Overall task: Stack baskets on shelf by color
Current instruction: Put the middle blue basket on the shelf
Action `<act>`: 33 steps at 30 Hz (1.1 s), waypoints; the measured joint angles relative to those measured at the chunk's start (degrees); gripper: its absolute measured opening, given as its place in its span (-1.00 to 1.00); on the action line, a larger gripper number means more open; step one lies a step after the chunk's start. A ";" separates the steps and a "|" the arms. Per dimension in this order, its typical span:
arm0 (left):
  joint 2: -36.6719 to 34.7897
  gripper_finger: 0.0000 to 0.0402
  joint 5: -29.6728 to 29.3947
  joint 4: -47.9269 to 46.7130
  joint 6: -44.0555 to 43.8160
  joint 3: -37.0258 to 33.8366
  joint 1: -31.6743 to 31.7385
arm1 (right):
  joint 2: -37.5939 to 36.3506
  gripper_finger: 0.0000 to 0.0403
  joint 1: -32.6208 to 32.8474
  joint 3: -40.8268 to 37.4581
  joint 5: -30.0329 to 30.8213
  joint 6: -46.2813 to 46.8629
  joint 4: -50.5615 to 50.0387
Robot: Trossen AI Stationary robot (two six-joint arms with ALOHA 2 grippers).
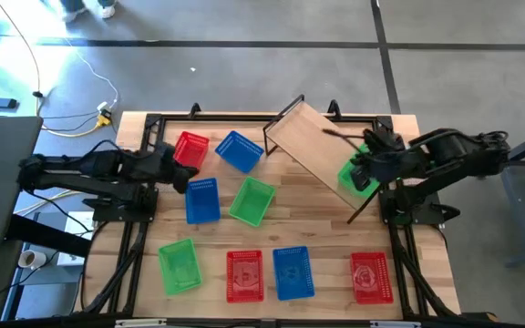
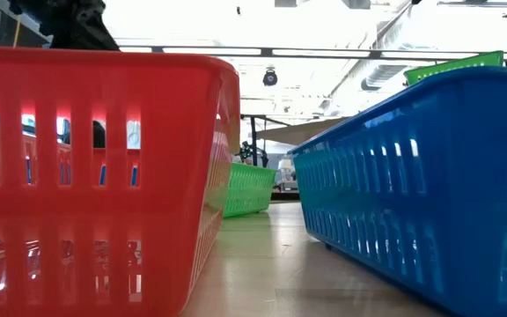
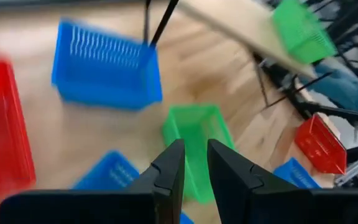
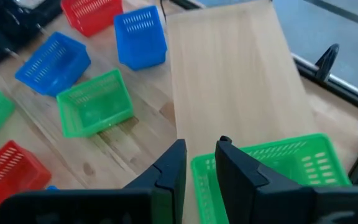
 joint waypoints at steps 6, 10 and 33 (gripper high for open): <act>5.43 -0.69 5.81 -7.25 -12.31 0.91 0.01 | -3.56 -0.63 0.00 0.00 1.37 -2.44 0.26; 8.44 -0.69 6.49 -12.89 -17.55 0.90 -0.03 | -4.69 -0.63 0.00 -0.02 1.33 -3.20 0.26; 23.27 -0.69 9.42 -23.33 -34.33 0.86 -0.01 | -4.64 -0.63 0.00 -0.06 0.69 -9.98 0.74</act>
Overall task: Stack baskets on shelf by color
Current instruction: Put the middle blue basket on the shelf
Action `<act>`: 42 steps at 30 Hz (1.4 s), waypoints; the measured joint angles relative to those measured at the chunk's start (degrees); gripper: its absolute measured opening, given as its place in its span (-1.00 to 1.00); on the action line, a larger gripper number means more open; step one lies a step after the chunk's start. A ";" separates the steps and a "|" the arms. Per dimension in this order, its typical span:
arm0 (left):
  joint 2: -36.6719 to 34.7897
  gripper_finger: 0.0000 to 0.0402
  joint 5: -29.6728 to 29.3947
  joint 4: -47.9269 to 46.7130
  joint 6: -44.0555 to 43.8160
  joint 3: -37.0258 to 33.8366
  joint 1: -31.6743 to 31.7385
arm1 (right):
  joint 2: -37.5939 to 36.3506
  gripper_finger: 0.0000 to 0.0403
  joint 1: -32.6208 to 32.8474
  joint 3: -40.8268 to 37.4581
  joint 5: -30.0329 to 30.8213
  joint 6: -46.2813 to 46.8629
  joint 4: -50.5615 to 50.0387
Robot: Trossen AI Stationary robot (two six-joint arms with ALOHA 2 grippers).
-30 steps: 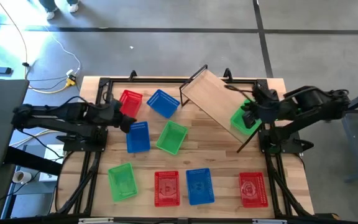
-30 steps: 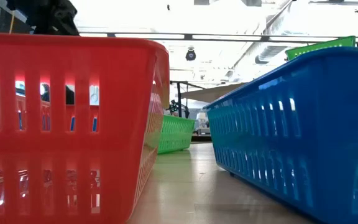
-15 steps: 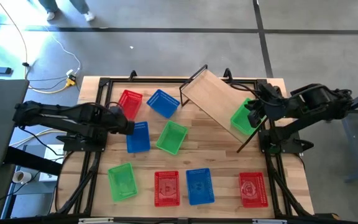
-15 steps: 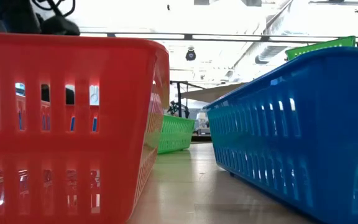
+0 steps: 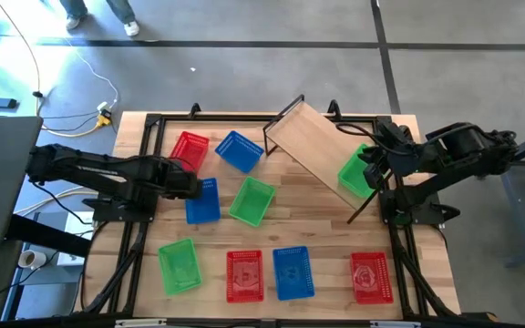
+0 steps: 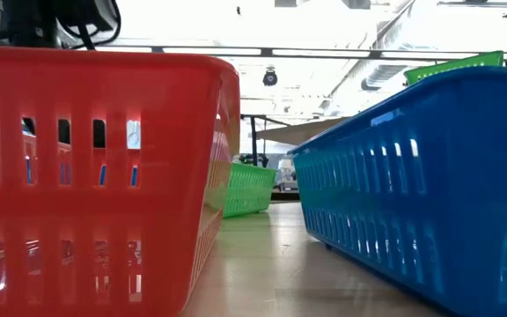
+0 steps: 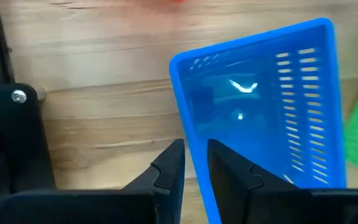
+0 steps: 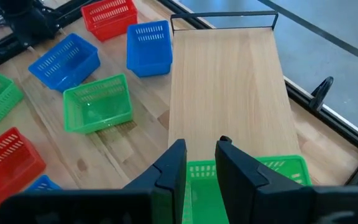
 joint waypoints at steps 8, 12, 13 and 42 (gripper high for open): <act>2.08 -0.69 1.07 0.34 -0.41 0.00 0.00 | 0.00 -0.63 0.00 0.01 -0.02 -2.17 0.00; 2.76 -0.67 1.05 0.22 -0.41 0.00 0.03 | 0.00 -0.63 0.00 -0.01 -0.02 -2.74 -0.02; 2.90 -0.66 1.07 0.22 -0.42 0.00 0.03 | 0.00 -0.63 0.00 0.00 -0.02 -2.74 -0.02; 16.00 -0.37 4.52 5.09 -1.91 0.00 0.00 | -0.04 -0.63 0.00 -0.01 -0.26 -5.62 -0.03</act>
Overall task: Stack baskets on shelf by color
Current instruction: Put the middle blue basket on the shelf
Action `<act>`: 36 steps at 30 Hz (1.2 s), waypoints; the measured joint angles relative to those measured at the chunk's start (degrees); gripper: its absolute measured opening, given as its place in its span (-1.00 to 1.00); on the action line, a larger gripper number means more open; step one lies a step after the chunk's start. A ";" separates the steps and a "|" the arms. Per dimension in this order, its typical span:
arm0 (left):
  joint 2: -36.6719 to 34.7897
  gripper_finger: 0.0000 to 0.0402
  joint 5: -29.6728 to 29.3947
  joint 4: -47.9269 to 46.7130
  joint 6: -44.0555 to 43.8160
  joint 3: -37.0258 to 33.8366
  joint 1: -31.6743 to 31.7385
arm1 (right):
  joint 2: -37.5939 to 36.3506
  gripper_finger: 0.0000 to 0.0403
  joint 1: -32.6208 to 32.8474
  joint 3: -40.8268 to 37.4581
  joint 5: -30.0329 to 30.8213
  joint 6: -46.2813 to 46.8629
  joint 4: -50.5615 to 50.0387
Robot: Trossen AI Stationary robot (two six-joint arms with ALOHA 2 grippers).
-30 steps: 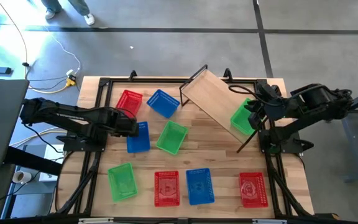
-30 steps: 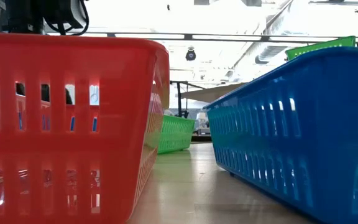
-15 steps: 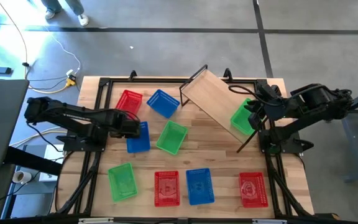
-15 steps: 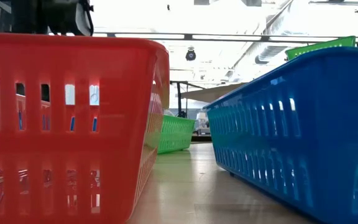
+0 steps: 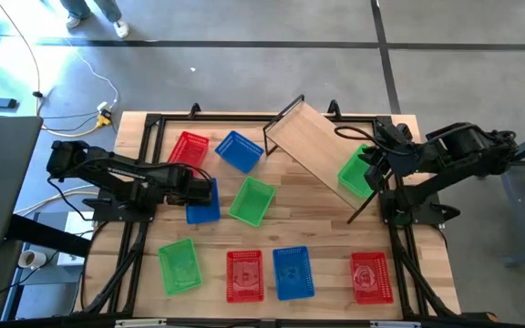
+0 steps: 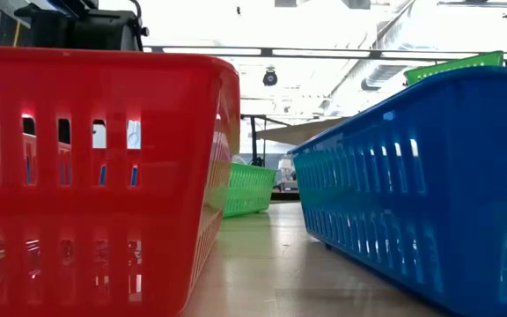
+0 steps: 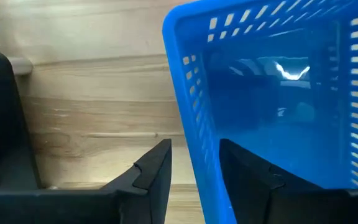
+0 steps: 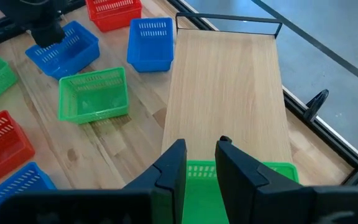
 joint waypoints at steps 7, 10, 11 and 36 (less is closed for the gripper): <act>0.46 -0.57 0.41 -0.07 1.44 -0.02 -0.02 | 0.00 -0.63 0.00 0.02 0.00 -0.97 0.01; 0.46 -0.76 -0.02 -0.06 1.53 -0.02 -0.02 | 0.00 -0.63 0.00 0.00 0.02 -1.28 0.00; 0.46 -0.82 -0.09 -0.02 1.84 -0.02 -0.02 | 0.00 -0.63 0.00 0.01 0.02 -1.43 0.00; -3.39 -0.98 -7.26 -0.70 17.24 16.00 0.42 | 0.00 -0.63 -0.02 0.02 0.31 -1.83 0.93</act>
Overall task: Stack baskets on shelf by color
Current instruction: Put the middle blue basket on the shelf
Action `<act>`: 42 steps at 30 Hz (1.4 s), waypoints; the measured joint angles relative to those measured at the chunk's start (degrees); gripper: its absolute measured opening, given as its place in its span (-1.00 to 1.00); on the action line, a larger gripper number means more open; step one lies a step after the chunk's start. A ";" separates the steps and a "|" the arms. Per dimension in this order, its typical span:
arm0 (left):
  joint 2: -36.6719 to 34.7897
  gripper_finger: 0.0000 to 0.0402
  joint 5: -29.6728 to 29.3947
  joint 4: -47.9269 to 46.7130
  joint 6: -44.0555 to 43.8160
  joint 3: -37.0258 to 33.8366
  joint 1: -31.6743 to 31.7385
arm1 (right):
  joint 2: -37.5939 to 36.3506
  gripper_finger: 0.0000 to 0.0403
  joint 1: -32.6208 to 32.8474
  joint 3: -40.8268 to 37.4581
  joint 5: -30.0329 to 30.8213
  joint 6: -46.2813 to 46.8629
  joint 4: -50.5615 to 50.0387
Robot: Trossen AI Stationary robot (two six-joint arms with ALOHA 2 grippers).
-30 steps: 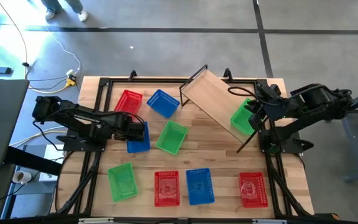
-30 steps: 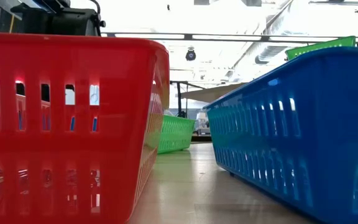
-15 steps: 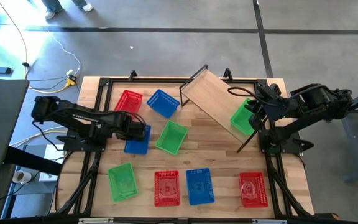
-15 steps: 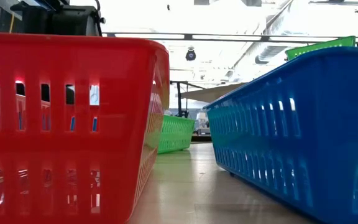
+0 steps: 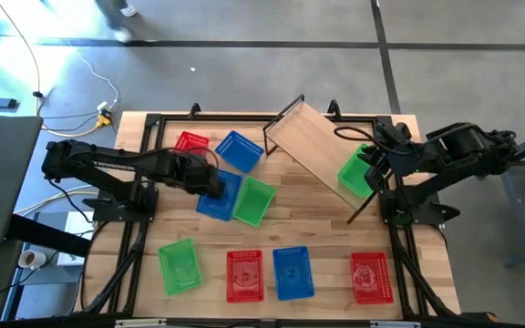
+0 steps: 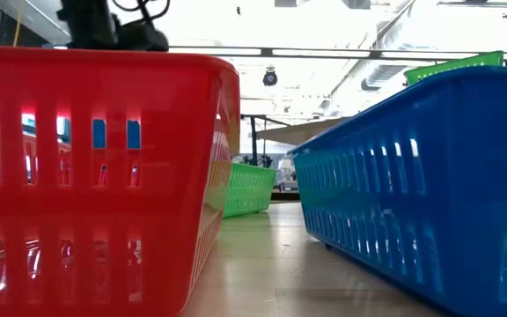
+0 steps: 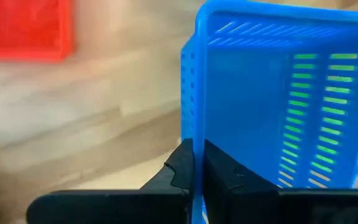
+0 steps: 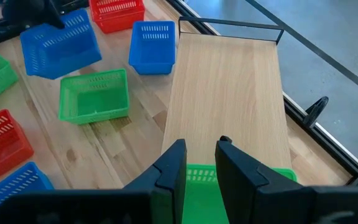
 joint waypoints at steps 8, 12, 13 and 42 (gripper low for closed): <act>0.00 -0.98 -1.50 0.03 14.48 7.26 4.55 | 0.00 -0.63 0.02 -0.02 0.13 0.05 1.68; 0.00 -0.98 -1.61 0.00 22.78 10.40 8.09 | 0.00 -0.63 0.02 -0.02 0.20 2.15 1.70; 0.00 -0.98 -1.61 0.06 24.92 11.21 9.11 | 0.00 -0.63 0.00 -0.02 0.45 3.12 1.70; 0.00 -0.99 2.25 18.23 67.47 26.27 29.12 | 2.65 -0.63 0.00 -0.02 23.10 -27.94 53.86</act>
